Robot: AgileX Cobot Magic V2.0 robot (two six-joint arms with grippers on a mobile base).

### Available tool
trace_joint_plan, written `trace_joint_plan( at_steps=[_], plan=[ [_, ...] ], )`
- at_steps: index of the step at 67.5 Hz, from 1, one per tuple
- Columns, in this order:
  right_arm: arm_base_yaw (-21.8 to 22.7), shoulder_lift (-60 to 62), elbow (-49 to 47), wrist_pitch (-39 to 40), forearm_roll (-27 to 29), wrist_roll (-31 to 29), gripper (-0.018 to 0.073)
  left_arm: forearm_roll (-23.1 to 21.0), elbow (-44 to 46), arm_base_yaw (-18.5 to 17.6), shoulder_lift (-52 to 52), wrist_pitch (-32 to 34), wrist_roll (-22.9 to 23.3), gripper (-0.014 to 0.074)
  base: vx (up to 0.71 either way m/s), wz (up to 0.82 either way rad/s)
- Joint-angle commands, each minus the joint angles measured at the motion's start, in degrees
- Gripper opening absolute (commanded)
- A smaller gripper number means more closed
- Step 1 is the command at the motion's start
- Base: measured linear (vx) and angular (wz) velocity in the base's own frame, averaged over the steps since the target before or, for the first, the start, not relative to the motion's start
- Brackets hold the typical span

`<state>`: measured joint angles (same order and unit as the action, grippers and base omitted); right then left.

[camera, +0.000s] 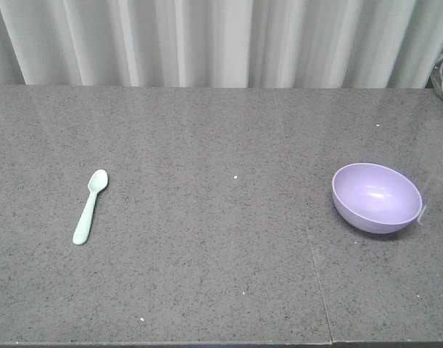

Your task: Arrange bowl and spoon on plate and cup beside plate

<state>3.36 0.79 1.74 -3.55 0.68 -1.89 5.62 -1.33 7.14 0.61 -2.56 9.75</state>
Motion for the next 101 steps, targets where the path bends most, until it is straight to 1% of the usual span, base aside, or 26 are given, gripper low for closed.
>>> trace_joint_plan(
  at_steps=[1,19,23,32,35,38,41,43,46,51,54,57,58,62,67,71,73,76,78,81,85,89,93,96,101],
  plan=[
    [0.3,0.23,-0.03,3.87,-0.25,-0.27,-0.0003,-0.43,1.1,0.12,0.82,3.96,0.72,-0.0006,0.0,0.0],
    [0.3,0.23,-0.03,3.87,-0.25,-0.27,-0.0003,-0.43,1.1,0.12,0.82,3.96,0.72,-0.0006,0.0,0.0],
    [0.3,0.23,-0.25,4.96,-0.32,-0.27,-0.0003,-0.37,1.1,0.13,0.82,5.28,0.72,-0.0006,0.0,0.0],
    [0.37,0.23,-0.24,14.52,-0.26,-0.27,-0.0003,-0.37,1.38,0.13,0.82,11.77,0.72,-0.0006,0.0,0.0],
    [0.37,0.23,-0.3,20.46,0.06,-0.17,-0.0003,-0.49,1.45,0.13,0.82,15.07,0.86,-0.0006,0.0,0.0],
    [0.37,0.23,-1.2,26.86,1.09,0.88,-0.0003,-0.54,1.75,0.13,0.82,19.15,2.72,-0.0006,0.0,0.0],
    [0.37,0.23,-3.22,33.18,2.35,1.89,-0.0003,-0.49,3.18,0.13,0.82,21.59,6.3,-0.0006,0.0,0.0],
    [0.37,0.17,-5.54,35.61,4.02,1.59,-0.0003,-0.43,5.14,0.13,0.68,21.69,7.96,-0.0006,0.0,0.0],
    [0.37,-0.86,-11.01,35.94,7.06,0.36,-0.0003,-0.43,8.84,0.13,0.14,21.25,9.4,-0.0006,0.0,0.0],
    [0.37,-6.34,-22.23,31.34,13.42,-5.44,-0.0003,-0.43,18.54,0.13,-3.39,19.35,9.78,-0.0006,0.0,0.01],
    [0.37,-12.25,-31.26,27.15,14.77,-9.77,-0.0003,-0.49,25.92,0.13,-7.5,16.31,9.78,-0.0006,0.0,0.01],
    [0.37,-18.31,-39.6,23.21,15.21,-12.81,-0.0003,-0.49,32.78,0.13,-11.93,12.38,10.46,-0.0006,0.0,0.0],
    [0.37,-20.86,-43.18,19.76,15.38,-13.68,-0.0003,-0.49,35.71,0.13,-13.91,10.42,10.89,-0.0006,0.0,0.0],
    [-0.4,-28.61,-54.56,8.96,16.0,-14.17,-0.0003,-0.49,44.84,0.08,-20.73,2.56,12.15,-0.0006,0.0,0.0],
    [-2.32,-36.8,-65.65,-3.43,15.01,-14.13,-0.0003,-0.49,53.89,0.08,-29.19,-9.98,12.2,-0.0006,0.0,0.0],
    [-3.16,-42.7,-72.9,-11.0,14.88,-13.99,-0.0003,-0.49,59.22,0.02,-35.38,-16.37,12.2,-0.0006,0.0,0.0],
    [-3.16,-45.3,-75.73,-16.22,14.88,-13.99,-0.0003,-0.49,61.08,-0.13,-38.3,-17.9,12.2,-0.0006,0.0,0.0],
    [-3.16,-48.87,-78.93,-21.76,14.88,-13.97,-0.0003,-0.49,63.02,-1.47,-42.7,-18.13,12.2,-0.0006,0.0,0.0],
    [-3.16,-50.72,-80.07,-23.69,15.13,-13.91,-0.0003,-0.44,63.76,-2.73,-45.33,-17.72,12.2,-0.0006,0.0,0.0],
    [-3.16,-53.06,-80.75,-24.26,16.09,-13.75,-0.0003,-0.44,64.32,-4.57,-48.65,-16.68,12.2,-0.0006,0.0,0.0],
    [-3.16,-55.51,-80.82,-23.93,16.97,-13.64,-0.0003,-0.44,64.26,-6.97,-53.44,-12.89,12.2,-0.0006,0.0,0.0],
    [-3.1,-57.8,-80.82,-24.34,17.81,-13.46,-0.0003,-0.44,64.26,-8.31,-57.06,-10.72,12.2,-0.0006,0.0,0.0],
    [-3.1,-59.88,-80.82,-25.27,16.75,-13.52,-0.0003,-0.48,64.26,-9.17,-60.25,-10.72,12.2,-0.0006,0.0,0.0],
    [-3.1,-61.05,-80.82,-26.25,14.61,-13.52,-0.0002,-0.5,64.26,-9.32,-62.08,-10.86,12.2,-0.0006,0.0,0.0],
    [-3.1,-62.82,-80.82,-27.65,11.29,-10.71,0.0005,-0.5,64.26,-9.32,-63.72,-10.57,12.2,-0.0006,0.0,0.0]
  ],
)
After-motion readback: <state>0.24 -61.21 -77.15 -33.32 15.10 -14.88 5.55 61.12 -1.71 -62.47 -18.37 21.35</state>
